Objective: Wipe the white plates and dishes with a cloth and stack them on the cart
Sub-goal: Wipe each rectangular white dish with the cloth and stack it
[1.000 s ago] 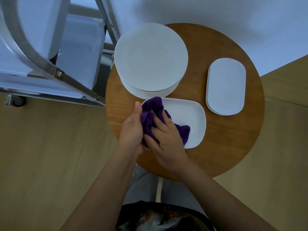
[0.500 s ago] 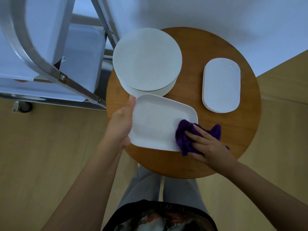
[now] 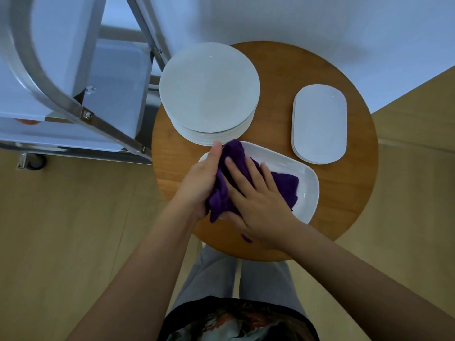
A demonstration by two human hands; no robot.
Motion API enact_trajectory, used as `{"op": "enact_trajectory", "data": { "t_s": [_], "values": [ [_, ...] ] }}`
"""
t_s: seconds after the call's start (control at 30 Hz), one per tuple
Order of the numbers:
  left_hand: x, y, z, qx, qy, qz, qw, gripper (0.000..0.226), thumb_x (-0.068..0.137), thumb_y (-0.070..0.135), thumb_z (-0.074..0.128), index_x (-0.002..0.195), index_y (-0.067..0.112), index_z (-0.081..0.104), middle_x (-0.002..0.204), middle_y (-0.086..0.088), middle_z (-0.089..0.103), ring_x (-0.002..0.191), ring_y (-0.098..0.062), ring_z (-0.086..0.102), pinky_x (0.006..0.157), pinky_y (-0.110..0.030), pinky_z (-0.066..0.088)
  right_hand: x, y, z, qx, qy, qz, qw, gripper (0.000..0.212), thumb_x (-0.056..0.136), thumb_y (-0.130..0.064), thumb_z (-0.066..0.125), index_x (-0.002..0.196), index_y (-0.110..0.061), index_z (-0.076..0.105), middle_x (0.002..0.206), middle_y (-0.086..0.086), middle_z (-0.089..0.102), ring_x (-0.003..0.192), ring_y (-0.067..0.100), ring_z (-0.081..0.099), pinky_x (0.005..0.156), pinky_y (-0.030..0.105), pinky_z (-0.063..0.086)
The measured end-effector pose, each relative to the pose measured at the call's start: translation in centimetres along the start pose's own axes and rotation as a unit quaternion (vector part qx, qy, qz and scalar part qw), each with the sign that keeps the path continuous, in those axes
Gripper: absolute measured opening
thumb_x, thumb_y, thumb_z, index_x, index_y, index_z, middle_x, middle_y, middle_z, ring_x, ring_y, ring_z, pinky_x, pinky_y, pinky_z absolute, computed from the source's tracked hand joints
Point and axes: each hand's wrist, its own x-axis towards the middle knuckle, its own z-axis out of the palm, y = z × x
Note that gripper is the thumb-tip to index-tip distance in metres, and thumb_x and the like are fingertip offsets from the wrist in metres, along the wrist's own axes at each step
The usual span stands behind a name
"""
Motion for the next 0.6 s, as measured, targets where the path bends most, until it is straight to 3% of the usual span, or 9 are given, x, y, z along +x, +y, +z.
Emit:
{"op": "enact_trajectory", "data": {
  "t_s": [0.2, 0.3, 0.47, 0.6],
  "values": [
    [-0.7, 0.7, -1.0, -0.033, -0.001, 0.024, 0.999, 0.048, 0.084, 0.064, 0.043, 0.102, 0.027, 0.068, 0.099, -0.001, 0.074, 0.098, -0.018, 0.069, 0.084, -0.034, 0.054, 1.4, 3.0, -0.4, -0.016, 0.062, -0.088, 0.994, 0.054, 0.095, -0.050, 0.030, 0.143, -0.028, 0.021, 0.151, -0.002, 0.013, 0.141, 0.028, 0.002, 0.115, 0.043, 0.000],
    [-1.4, 0.8, -1.0, -0.070, 0.021, 0.049, 0.996, 0.062, 0.072, 0.067, 0.048, 0.111, 0.021, 0.066, 0.107, -0.009, 0.071, 0.105, -0.027, 0.065, 0.092, -0.045, 0.051, 1.6, 5.0, -1.1, -0.033, 0.084, -0.075, 0.993, 0.052, 0.095, -0.045, 0.030, 0.143, -0.025, 0.023, 0.150, -0.001, 0.016, 0.140, 0.023, 0.001, 0.114, 0.040, -0.002],
    [-1.8, 1.1, -1.7, -0.125, 0.096, 0.083, 0.984, 0.064, 0.058, 0.070, 0.054, 0.089, 0.016, 0.067, 0.088, -0.004, 0.074, 0.081, -0.018, 0.071, 0.064, -0.030, 0.057, -1.4, 7.0, -0.8, -0.012, 0.098, 0.053, 0.994, 0.052, 0.096, -0.037, 0.028, 0.142, -0.017, 0.022, 0.149, 0.002, 0.017, 0.141, 0.026, 0.002, 0.116, 0.042, 0.006],
    [-2.1, 1.0, -0.3, -0.130, 0.134, 0.084, 0.979, 0.053, 0.054, 0.074, 0.052, 0.072, 0.025, 0.061, 0.074, 0.004, 0.069, 0.070, -0.012, 0.068, 0.066, -0.030, 0.056, -3.0, 4.4, 0.5, 0.107, 0.135, 0.236, 0.956, 0.056, 0.094, -0.039, 0.024, 0.145, -0.015, 0.025, 0.152, 0.003, 0.020, 0.143, 0.024, 0.001, 0.117, 0.043, 0.009]
  ]
}}
